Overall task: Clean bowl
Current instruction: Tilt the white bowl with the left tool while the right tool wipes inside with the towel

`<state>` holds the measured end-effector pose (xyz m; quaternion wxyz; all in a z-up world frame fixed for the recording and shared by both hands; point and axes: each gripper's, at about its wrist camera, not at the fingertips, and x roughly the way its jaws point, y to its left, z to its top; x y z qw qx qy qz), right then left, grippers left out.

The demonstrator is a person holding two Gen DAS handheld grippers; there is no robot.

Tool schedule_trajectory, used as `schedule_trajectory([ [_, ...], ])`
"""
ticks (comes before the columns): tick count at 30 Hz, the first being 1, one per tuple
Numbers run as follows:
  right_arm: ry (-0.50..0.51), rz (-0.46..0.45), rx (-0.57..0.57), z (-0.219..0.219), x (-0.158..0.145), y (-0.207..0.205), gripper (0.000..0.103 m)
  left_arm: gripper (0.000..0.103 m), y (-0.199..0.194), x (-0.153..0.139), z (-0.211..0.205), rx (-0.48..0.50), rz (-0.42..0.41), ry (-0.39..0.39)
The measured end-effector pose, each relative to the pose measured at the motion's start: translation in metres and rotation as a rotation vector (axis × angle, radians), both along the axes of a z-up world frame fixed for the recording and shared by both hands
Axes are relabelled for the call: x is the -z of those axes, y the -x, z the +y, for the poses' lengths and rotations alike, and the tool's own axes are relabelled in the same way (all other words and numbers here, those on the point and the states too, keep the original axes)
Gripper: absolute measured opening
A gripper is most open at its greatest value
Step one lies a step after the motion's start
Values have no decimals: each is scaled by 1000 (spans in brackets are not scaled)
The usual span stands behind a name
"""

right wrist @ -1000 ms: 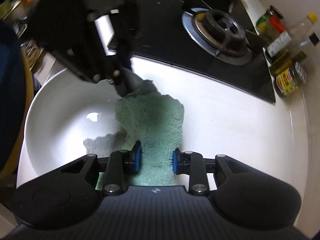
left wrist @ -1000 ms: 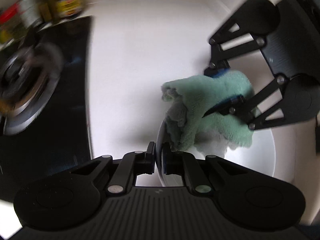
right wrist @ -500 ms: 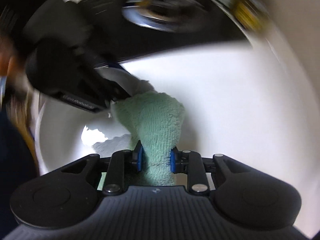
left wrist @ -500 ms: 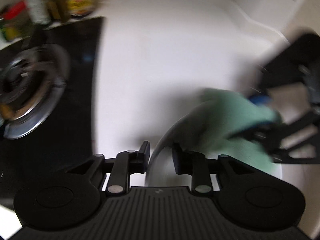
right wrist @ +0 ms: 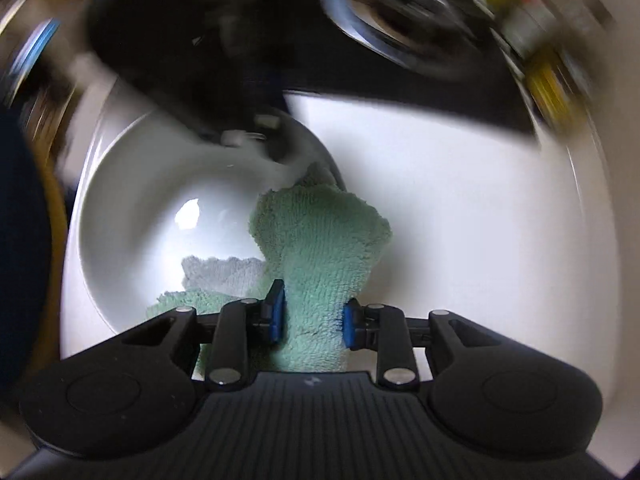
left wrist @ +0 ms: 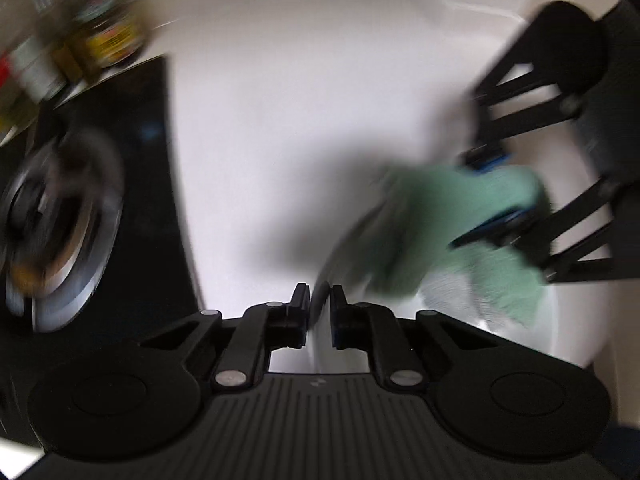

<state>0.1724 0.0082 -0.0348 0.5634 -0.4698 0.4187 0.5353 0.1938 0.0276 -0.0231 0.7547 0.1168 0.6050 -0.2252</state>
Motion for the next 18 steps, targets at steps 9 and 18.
schedule_trajectory([
  [9, -33, -6, 4, 5, -1, -1, 24, 28, -11, 24, 6, -80, 35, 78],
  [18, -219, 399, 1148, -73, 0, 18, 24, 39, 22, 24, 13, -392, -138, 61],
])
